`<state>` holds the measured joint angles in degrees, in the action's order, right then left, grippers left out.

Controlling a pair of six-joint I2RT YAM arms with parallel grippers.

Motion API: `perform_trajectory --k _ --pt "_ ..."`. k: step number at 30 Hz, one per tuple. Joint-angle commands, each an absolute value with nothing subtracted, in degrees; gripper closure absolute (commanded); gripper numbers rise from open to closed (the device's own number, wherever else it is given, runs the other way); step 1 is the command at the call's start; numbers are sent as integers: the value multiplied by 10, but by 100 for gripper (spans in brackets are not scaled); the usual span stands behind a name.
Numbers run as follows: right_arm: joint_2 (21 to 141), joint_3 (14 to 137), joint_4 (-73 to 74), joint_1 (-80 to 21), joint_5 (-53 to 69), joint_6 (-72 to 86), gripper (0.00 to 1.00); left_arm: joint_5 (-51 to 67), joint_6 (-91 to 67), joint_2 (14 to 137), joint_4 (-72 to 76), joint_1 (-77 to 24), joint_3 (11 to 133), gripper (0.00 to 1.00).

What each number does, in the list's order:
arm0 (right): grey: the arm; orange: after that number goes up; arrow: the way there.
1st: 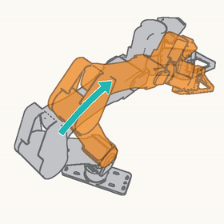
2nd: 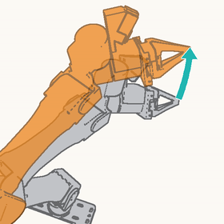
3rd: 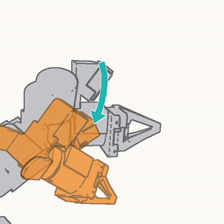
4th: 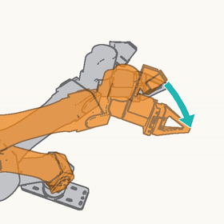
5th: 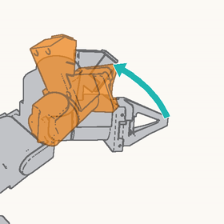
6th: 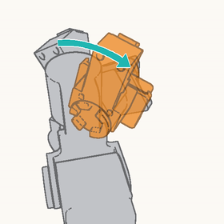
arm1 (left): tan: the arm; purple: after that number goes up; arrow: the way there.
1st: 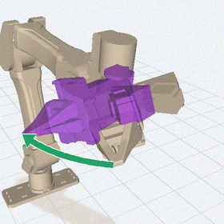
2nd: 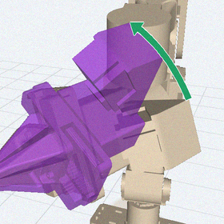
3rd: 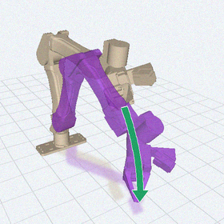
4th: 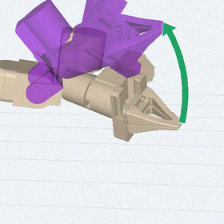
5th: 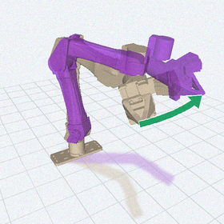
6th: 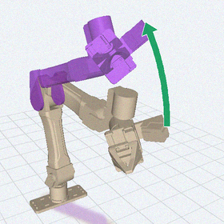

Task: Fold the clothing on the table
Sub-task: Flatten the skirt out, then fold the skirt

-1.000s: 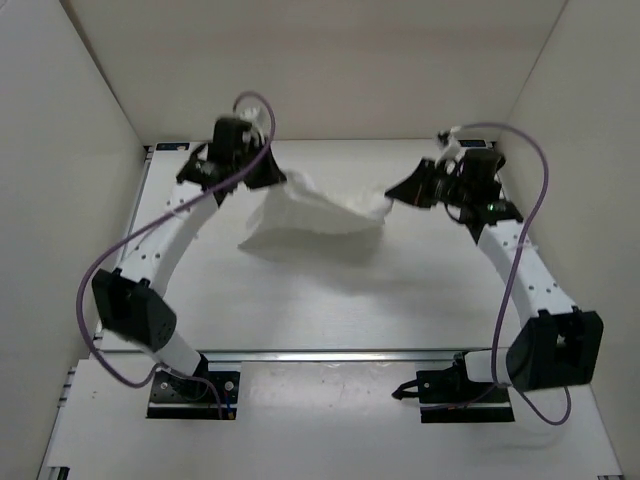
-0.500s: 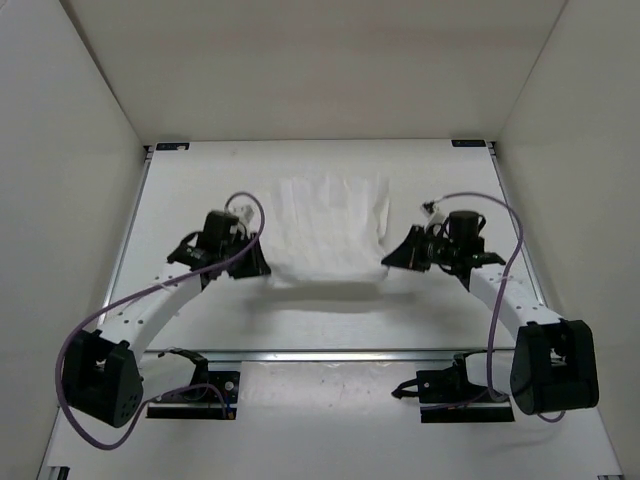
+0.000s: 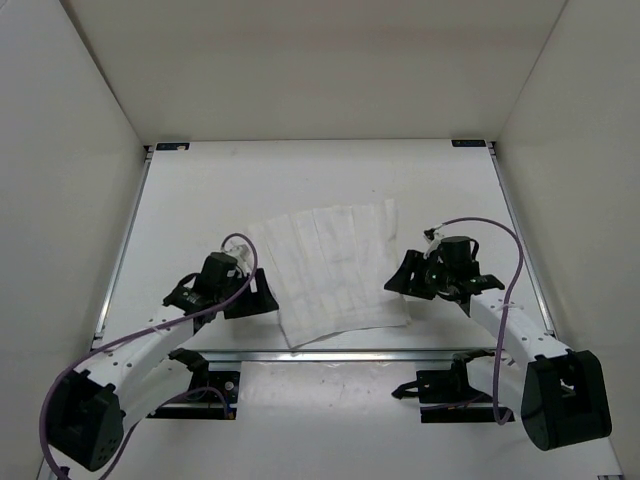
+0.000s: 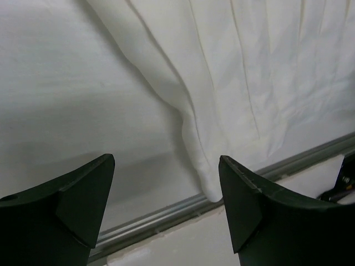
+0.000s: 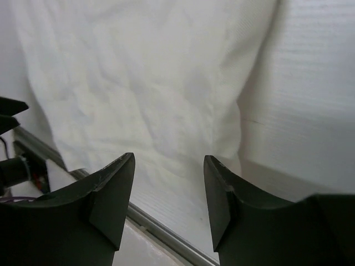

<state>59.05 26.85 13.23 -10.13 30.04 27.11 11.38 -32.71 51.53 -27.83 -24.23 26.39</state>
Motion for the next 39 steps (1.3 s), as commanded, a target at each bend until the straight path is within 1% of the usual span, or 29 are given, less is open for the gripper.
perform_trajectory --k 1,3,8,9,11,14,16,19,22,24,26,29,31,33,37,39 --pt "585 295 204 -133 193 243 50 125 -372 527 -244 -298 241 14" --pt "571 297 228 -131 163 236 49 133 -386 543 -229 -329 238 15" --pt "561 296 263 -105 166 215 48 134 -402 591 -190 -372 234 17" --pt "563 292 271 -105 164 211 46 137 -406 599 -177 -374 233 17" --pt "566 299 277 -115 161 215 47 139 -417 617 -161 -393 239 18" --pt "577 305 291 -129 152 210 46 146 -433 637 -129 -413 236 25" --pt "579 303 304 -129 157 205 45 155 -441 649 -113 -418 238 35" --pt "577 311 323 -141 154 205 47 154 -447 651 -104 -426 236 40" --pt "577 310 326 -147 157 206 49 156 -453 640 -104 -423 232 40" --pt "589 309 327 -161 156 204 51 158 -454 635 -107 -421 229 36" --pt "605 311 326 -168 156 202 54 160 -452 635 -112 -416 226 34" --pt "626 314 324 -184 154 201 65 159 -446 634 -112 -416 225 31" --pt "633 317 323 -193 154 202 87 155 -444 634 -119 -409 225 28" --pt "630 320 318 -194 177 204 100 155 -438 628 -128 -409 222 26" --pt "598 297 270 -174 266 228 100 151 -408 621 -177 -409 226 21" --pt "578 288 244 -177 270 250 100 154 -401 618 -197 -412 223 21"
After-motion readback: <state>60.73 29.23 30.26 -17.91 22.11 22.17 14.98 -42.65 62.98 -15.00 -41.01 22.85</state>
